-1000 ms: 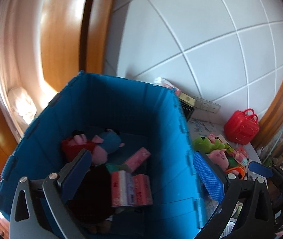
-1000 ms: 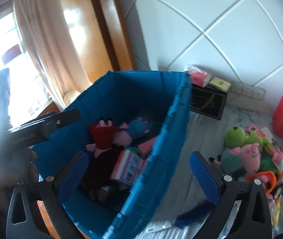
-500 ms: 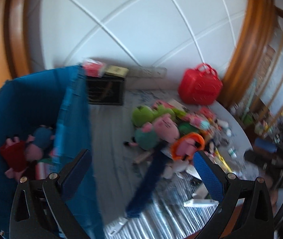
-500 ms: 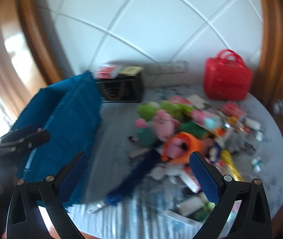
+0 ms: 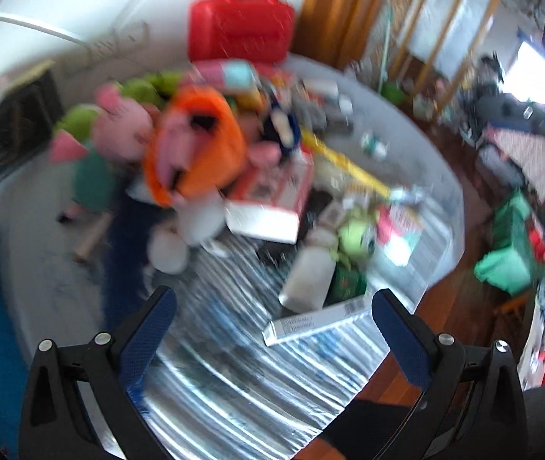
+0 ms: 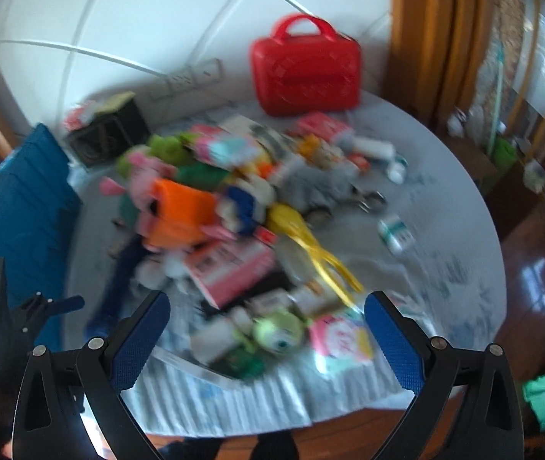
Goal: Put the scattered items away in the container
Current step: 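Move both grippers back over the remaining items on the bed, then grasp a white medicine box with the left gripper while the right grasps the Kotex pad pack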
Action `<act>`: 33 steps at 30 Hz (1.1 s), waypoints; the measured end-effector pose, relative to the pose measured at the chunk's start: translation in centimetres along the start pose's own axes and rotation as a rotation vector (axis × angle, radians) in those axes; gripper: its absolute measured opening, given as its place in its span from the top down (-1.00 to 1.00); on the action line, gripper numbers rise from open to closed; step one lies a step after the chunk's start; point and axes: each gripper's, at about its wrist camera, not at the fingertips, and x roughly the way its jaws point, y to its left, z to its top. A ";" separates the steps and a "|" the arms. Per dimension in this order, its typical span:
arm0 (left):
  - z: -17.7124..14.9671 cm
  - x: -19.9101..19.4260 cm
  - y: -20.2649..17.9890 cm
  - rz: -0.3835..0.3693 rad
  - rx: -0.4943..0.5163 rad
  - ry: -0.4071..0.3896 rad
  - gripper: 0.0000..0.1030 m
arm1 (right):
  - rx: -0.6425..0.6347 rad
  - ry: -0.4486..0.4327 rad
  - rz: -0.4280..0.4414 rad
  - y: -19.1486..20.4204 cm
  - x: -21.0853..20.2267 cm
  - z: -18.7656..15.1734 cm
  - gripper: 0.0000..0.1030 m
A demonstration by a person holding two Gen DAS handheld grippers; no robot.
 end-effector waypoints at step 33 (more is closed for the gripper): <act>-3.2 11.0 -1.8 -0.224 0.139 0.211 0.36 | 0.021 0.382 -0.154 -7.4 19.6 -10.0 -0.42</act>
